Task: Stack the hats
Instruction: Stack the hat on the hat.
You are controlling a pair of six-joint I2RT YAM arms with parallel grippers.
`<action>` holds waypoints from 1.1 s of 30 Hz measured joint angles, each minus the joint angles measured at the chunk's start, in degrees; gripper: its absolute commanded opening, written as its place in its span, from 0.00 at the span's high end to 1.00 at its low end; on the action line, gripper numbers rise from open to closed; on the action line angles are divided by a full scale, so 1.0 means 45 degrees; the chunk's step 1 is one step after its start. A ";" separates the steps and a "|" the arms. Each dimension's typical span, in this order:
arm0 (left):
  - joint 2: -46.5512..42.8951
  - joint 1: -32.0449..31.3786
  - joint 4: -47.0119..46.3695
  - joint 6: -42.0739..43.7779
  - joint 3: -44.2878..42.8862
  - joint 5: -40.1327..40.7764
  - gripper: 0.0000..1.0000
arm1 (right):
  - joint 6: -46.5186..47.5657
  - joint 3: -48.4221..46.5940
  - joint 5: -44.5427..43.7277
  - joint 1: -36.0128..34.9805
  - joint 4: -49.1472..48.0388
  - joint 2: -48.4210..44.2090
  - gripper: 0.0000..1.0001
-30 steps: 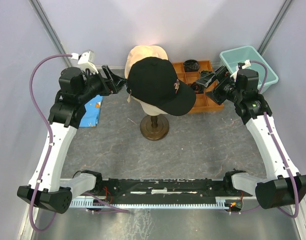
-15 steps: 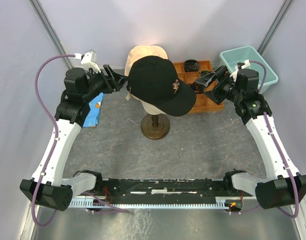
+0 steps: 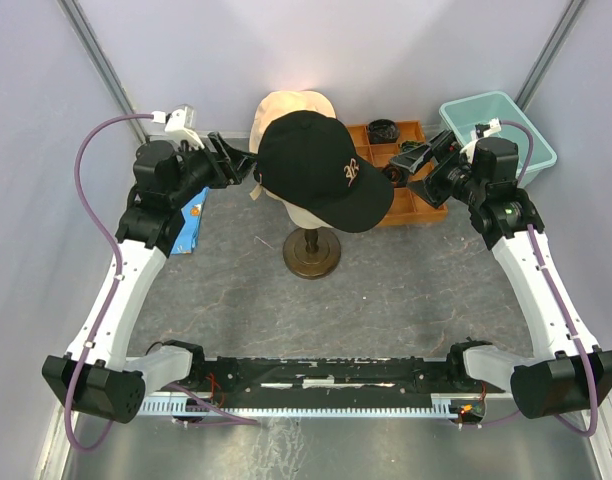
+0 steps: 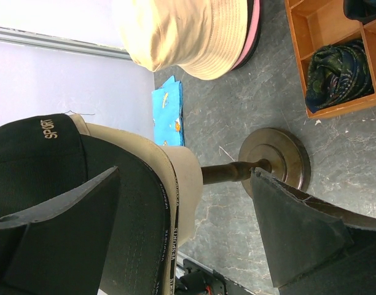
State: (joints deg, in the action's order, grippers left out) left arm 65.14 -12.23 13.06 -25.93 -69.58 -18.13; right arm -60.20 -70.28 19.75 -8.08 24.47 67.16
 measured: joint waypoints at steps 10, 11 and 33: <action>0.0826 -0.0019 0.1778 0.0034 -0.1909 -0.0015 0.07 | 0.0000 0.0010 0.0107 0.0000 -0.0102 0.0005 0.07; 0.0981 -0.0024 0.2001 0.0044 -0.2244 -0.0005 0.06 | 0.0000 0.0010 0.0146 0.0000 -0.0112 0.0010 0.07; -0.0933 0.0102 0.1491 0.1059 -0.1209 0.3599 0.01 | 0.3109 -0.2191 -0.1855 0.0787 0.0874 0.1802 0.05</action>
State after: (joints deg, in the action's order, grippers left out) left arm 60.95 -11.77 19.77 -21.17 -75.02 -1.93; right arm -46.22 -80.14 11.40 -4.54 28.40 75.26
